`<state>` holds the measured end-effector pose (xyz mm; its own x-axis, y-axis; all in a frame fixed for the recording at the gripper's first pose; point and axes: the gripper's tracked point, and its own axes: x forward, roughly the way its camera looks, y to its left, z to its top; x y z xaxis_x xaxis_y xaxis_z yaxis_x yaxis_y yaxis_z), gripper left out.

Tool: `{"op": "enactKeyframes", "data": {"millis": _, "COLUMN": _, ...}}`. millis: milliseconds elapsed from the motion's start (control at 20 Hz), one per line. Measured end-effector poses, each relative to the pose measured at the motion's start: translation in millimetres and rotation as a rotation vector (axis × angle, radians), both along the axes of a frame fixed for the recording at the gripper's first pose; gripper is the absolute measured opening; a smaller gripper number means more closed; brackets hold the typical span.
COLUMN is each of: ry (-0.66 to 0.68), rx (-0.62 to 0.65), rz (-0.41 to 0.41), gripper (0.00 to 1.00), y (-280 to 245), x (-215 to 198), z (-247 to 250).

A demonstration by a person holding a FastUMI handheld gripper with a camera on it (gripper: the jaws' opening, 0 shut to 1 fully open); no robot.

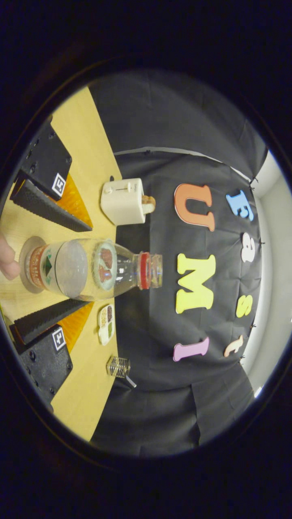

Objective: Take the bottle from table, then pour the juice into the cup, finally place the bottle on the coaster

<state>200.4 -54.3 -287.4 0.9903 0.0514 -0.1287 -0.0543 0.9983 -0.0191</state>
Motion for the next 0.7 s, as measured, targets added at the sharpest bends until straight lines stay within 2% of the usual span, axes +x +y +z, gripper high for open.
{"op": "enactKeyframes", "data": {"millis": 200, "ry": -0.026, "rx": -0.033, "rz": 0.010, "gripper": 1.00, "y": -3, "x": -13, "z": 44}}
{"op": "enactKeyframes", "data": {"millis": 450, "ry": -0.029, "rx": 0.041, "rz": 0.053, "gripper": 1.00, "y": 0, "x": -38, "z": 98}}
{"op": "enactKeyframes", "data": {"millis": 700, "ry": -0.016, "rx": -0.064, "rz": -0.013, "gripper": 1.00, "y": -18, "x": -80, "z": 141}}
